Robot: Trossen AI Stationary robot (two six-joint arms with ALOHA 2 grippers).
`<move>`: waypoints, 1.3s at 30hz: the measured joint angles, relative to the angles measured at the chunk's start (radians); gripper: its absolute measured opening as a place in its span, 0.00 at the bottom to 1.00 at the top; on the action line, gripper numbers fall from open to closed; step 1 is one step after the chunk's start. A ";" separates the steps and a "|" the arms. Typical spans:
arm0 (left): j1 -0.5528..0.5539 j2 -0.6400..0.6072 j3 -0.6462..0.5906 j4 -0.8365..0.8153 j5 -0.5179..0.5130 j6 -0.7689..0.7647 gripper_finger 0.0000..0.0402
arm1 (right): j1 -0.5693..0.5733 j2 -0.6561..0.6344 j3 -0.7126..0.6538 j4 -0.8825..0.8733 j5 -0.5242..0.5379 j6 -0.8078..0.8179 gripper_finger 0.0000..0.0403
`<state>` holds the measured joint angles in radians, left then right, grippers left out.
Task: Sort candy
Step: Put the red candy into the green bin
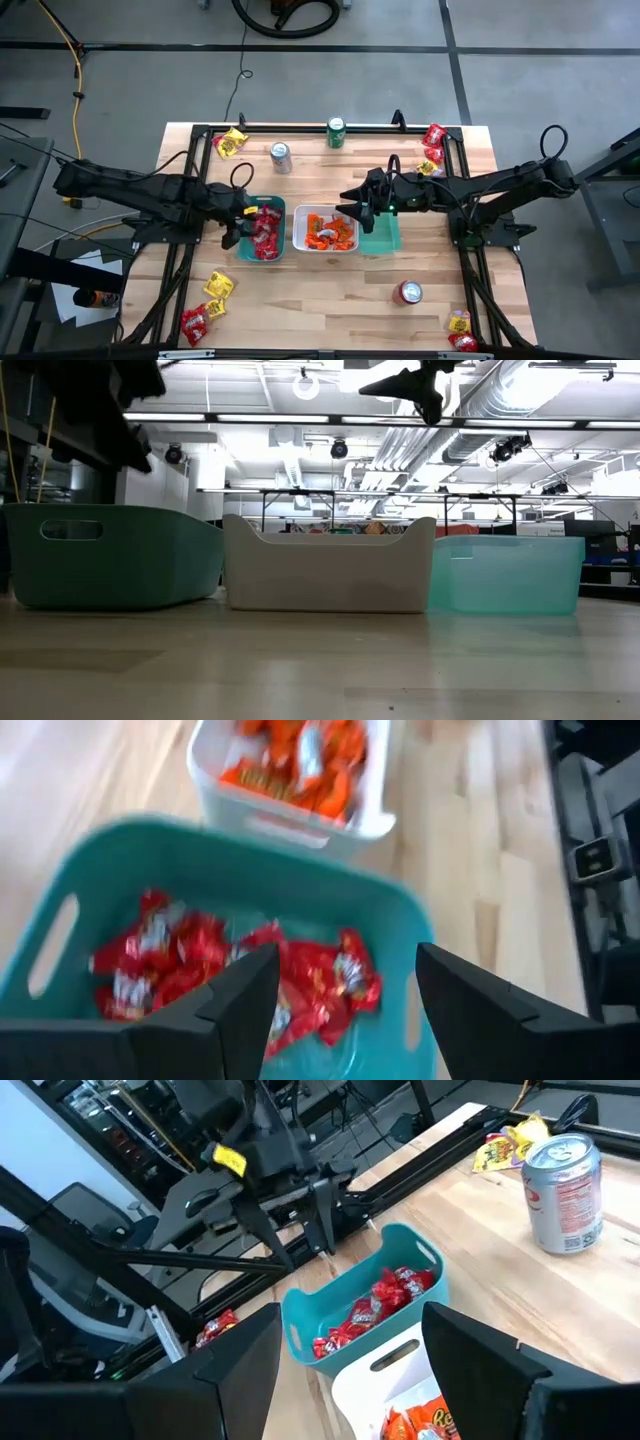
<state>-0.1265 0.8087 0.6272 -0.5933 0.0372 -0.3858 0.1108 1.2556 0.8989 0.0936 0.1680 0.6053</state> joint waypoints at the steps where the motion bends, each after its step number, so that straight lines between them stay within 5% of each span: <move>1: 0.000 0.003 0.019 0.004 0.000 0.016 0.55 | 0.000 0.000 0.007 -0.001 -0.017 0.003 0.59; 7: 0.000 -0.001 0.104 0.146 -0.044 0.056 0.55 | 0.020 0.000 0.113 -0.091 -0.175 0.027 0.59; 16: 0.000 -0.005 0.107 0.249 -0.178 0.058 0.55 | 0.107 -0.001 0.300 -0.562 -0.162 0.044 0.59; 19: 0.000 -0.005 0.107 0.247 -0.178 0.058 0.55 | 0.151 -0.001 0.305 -0.658 -0.245 0.130 0.59; 24: 0.000 -0.005 0.107 0.246 -0.179 0.057 0.55 | 0.288 0.000 0.305 -0.766 -0.384 0.319 0.59; 31: 0.000 -0.005 0.106 0.246 -0.253 0.057 0.55 | 0.566 0.018 0.303 -0.729 -0.357 0.655 0.59; 39: 0.001 -0.005 0.106 0.243 -0.287 0.077 0.55 | 0.809 0.119 0.297 -0.902 -0.402 0.926 0.59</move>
<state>-0.1257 0.8032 0.7332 -0.3508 -0.2497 -0.3089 0.9201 1.3743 1.1961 -0.8085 -0.2340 1.5312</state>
